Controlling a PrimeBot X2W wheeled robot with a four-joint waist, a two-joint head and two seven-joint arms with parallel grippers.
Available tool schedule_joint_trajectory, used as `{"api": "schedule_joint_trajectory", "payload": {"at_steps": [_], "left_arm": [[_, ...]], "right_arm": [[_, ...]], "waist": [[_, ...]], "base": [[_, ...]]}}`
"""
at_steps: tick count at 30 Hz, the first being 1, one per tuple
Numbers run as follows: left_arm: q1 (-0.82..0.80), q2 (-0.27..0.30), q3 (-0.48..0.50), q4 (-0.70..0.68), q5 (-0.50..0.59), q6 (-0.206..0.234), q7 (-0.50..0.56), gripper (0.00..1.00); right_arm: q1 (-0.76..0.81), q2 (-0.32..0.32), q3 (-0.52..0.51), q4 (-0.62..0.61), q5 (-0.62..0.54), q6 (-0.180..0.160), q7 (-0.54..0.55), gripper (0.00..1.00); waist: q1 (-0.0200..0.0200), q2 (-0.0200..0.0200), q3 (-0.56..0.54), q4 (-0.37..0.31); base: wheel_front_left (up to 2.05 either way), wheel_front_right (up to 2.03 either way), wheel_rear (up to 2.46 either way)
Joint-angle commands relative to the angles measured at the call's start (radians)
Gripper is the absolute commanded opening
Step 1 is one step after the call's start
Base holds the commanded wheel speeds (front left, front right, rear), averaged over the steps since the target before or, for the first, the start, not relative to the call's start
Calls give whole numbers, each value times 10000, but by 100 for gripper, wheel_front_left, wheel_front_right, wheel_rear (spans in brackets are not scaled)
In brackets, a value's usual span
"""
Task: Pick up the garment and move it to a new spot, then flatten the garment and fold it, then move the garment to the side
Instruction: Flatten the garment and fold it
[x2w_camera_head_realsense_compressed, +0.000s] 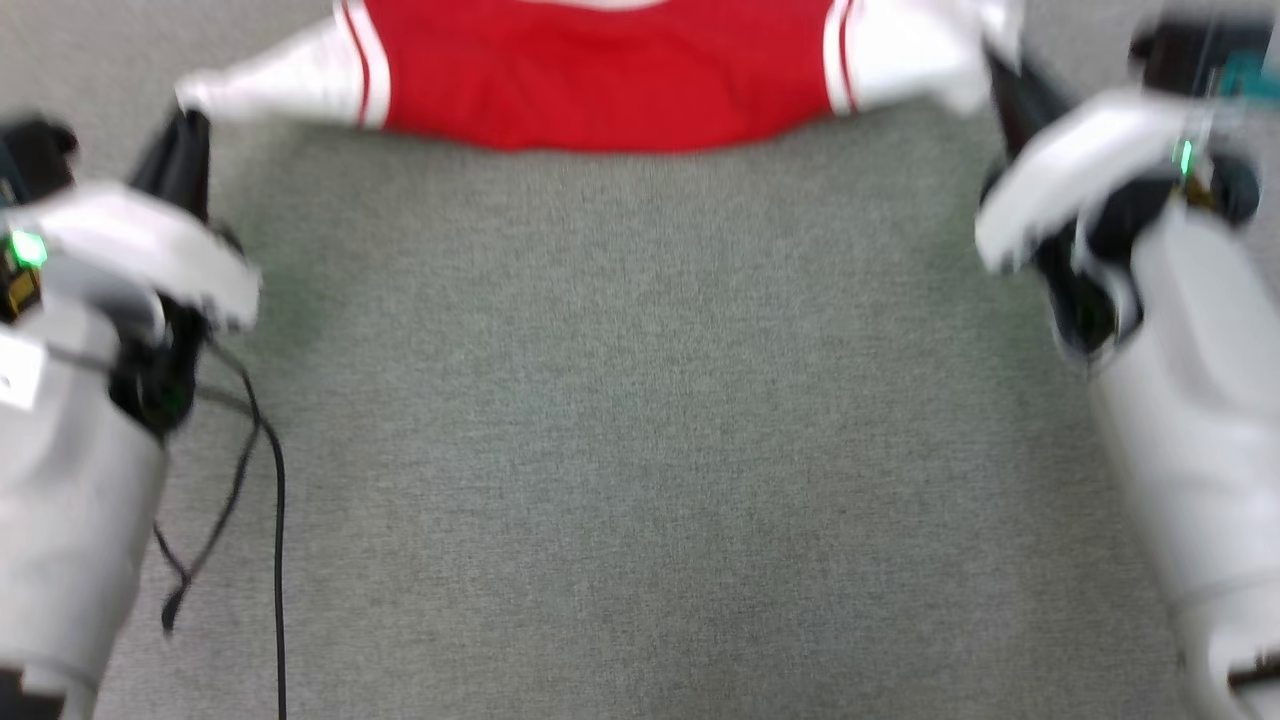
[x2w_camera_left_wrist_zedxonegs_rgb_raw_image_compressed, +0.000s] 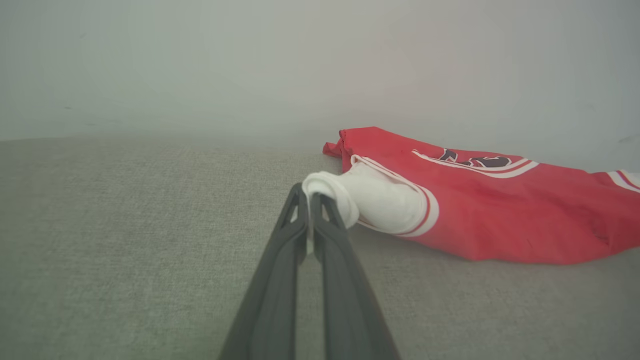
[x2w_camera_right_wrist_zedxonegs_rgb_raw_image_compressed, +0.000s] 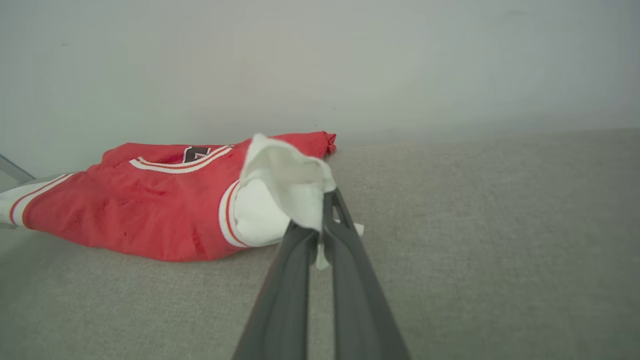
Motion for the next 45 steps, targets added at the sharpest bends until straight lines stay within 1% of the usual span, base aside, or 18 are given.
{"api": "schedule_joint_trajectory", "payload": {"at_steps": [1,5,8,11,12,14,18,23,24,28,30,33,34,35,36,37,41,45], "left_arm": [[339,82,4,-99,-37,-20,-80,0],[1618,139,119,-557,60,-12,-191,0],[2668,235,238,-1006,160,120,-221,0],[3747,330,430,-1662,323,348,-230,0],[4857,386,621,-2310,393,572,-233,0],[5648,388,702,-2704,317,759,-234,0],[7069,418,781,-3494,136,1230,-232,0],[8683,488,732,-4267,-65,1826,-16,0],[8950,419,690,-4412,-158,1906,37,0],[9781,362,546,-4694,-289,2106,201,0],[10054,293,314,-4788,-222,2123,341,0],[10194,224,212,-4857,-254,2115,396,0],[10232,149,183,-4973,-155,2182,292,0],[10186,114,170,-5037,-77,2192,235,0],[10122,72,180,-5103,-40,2190,171,0],[10049,50,181,-5163,30,2203,118,0],[9750,-29,202,-5455,366,2256,-22,0],[9485,-156,270,-5779,602,2315,-111,0]], "right_arm": [[416,-101,62,-169,149,-7,31,0],[2017,-447,82,-958,783,-7,43,0],[3249,-641,-85,-1605,1068,-7,115,0],[4460,-729,-365,-2366,1195,-7,290,0],[5623,-710,-800,-3219,1238,-7,574,0],[6409,-652,-1113,-3805,1176,-7,832,0],[7927,-322,-1780,-5003,1012,-7,1407,0],[9786,352,-2683,-6420,671,-9,2196,0],[10118,453,-2837,-6673,579,-10,2331,0],[11320,790,-3364,-7239,240,-9,2802,0],[11815,875,-3479,-7375,175,-9,3010,0],[12263,904,-3560,-7439,-258,-10,3156,0],[12579,946,-3508,-7390,-317,-9,3267,5],[12625,949,-3420,-7337,-184,-9,3273,31],[12607,949,-3322,-7316,-130,-9,3202,47],[12503,946,-3277,-7342,-57,-9,3045,100],[11880,947,-3234,-7533,-98,-7,2436,100],[10913,953,-3599,-7268,-158,-7,1793,100]], "waist": [[1,0,-406,10],[1,0,-1022,45],[1,0,-1509,25],[1,0,-1950,1],[1,0,-2361,-26],[1,0,-2603,-38],[1,0,-3028,-38],[1,0,-3480,84],[1,0,-3536,108],[1,0,-3759,243],[1,0,-3835,342],[1,0,-3868,435],[1,0,-3904,540],[1,0,-3908,572],[1,0,-3903,597],[1,0,-3880,628],[1,0,-3759,780],[1,0,-3493,1000]], "base": [[0,0,0],[0,0,0],[0,0,0],[0,0,0],[0,0,0],[0,0,0],[0,0,0],[0,0,0],[0,0,0],[0,0,0],[0,0,0],[0,0,0],[0,0,0],[0,0,0],[0,0,0],[0,0,0],[0,0,0],[0,0,0]]}}
